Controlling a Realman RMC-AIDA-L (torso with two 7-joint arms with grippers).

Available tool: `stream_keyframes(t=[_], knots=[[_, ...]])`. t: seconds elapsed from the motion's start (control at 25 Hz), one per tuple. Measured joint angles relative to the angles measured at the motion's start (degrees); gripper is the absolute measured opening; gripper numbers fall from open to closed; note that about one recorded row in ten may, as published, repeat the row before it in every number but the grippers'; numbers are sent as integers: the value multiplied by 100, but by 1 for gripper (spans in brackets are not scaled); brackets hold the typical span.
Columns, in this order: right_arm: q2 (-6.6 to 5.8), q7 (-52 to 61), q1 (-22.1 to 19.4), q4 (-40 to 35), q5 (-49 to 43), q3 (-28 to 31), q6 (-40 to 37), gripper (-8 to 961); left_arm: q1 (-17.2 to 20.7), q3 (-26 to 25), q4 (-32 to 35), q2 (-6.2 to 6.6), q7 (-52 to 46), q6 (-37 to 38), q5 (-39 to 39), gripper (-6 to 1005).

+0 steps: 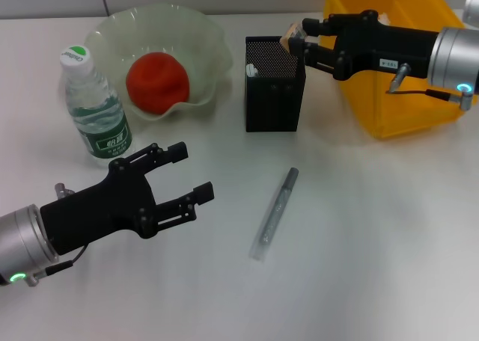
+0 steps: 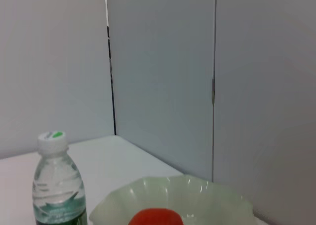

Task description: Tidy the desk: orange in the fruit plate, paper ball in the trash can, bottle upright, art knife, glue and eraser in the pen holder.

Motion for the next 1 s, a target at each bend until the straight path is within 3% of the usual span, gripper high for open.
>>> stream_keyframes(t=[0.52,0.6,0.8,1.0], knots=[[5,146,-9,-43,-19,-253,225,394,24,-21,-12,0,57,-154,-12,801],[5,147,-18,-51,-14,-249,230,571,25,-21,-16,-2,63,-157,-12,801],[46,150,-124,-235,57,-192,54,639,48,-28,-14,-2,77,-260,-12,801],[54,286,-353,-620,128,-192,-864,652,74,-81,35,16,81,-417,-12,801]])
